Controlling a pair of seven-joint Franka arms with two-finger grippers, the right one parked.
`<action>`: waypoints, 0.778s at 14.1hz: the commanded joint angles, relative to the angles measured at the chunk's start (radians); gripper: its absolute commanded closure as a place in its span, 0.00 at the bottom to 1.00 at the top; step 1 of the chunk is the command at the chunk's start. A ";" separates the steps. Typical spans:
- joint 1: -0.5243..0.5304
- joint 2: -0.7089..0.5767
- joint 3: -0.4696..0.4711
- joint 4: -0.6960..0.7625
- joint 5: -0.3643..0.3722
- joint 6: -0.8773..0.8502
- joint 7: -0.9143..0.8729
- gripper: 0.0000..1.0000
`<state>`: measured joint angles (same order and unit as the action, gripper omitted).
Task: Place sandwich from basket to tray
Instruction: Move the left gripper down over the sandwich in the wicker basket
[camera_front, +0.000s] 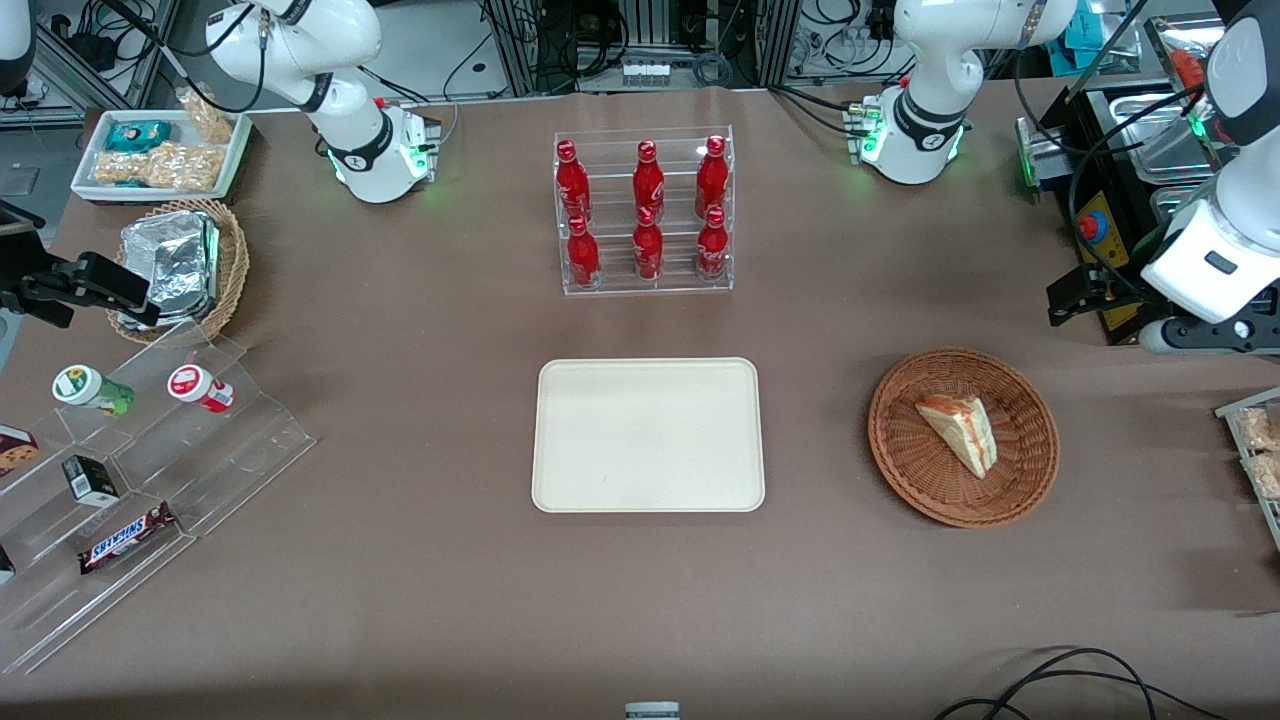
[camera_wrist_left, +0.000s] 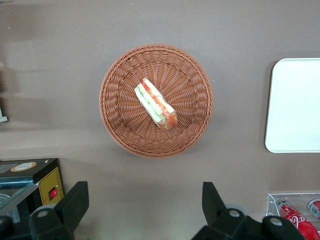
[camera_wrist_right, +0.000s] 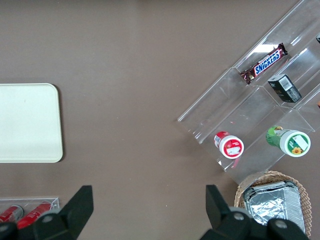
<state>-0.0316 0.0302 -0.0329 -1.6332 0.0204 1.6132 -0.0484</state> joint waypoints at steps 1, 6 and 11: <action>0.013 0.011 -0.012 0.023 -0.013 -0.015 0.004 0.00; 0.010 0.011 -0.012 0.018 -0.013 -0.024 0.005 0.00; 0.006 0.029 -0.013 -0.005 -0.001 -0.041 0.002 0.00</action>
<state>-0.0321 0.0464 -0.0380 -1.6371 0.0196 1.5941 -0.0483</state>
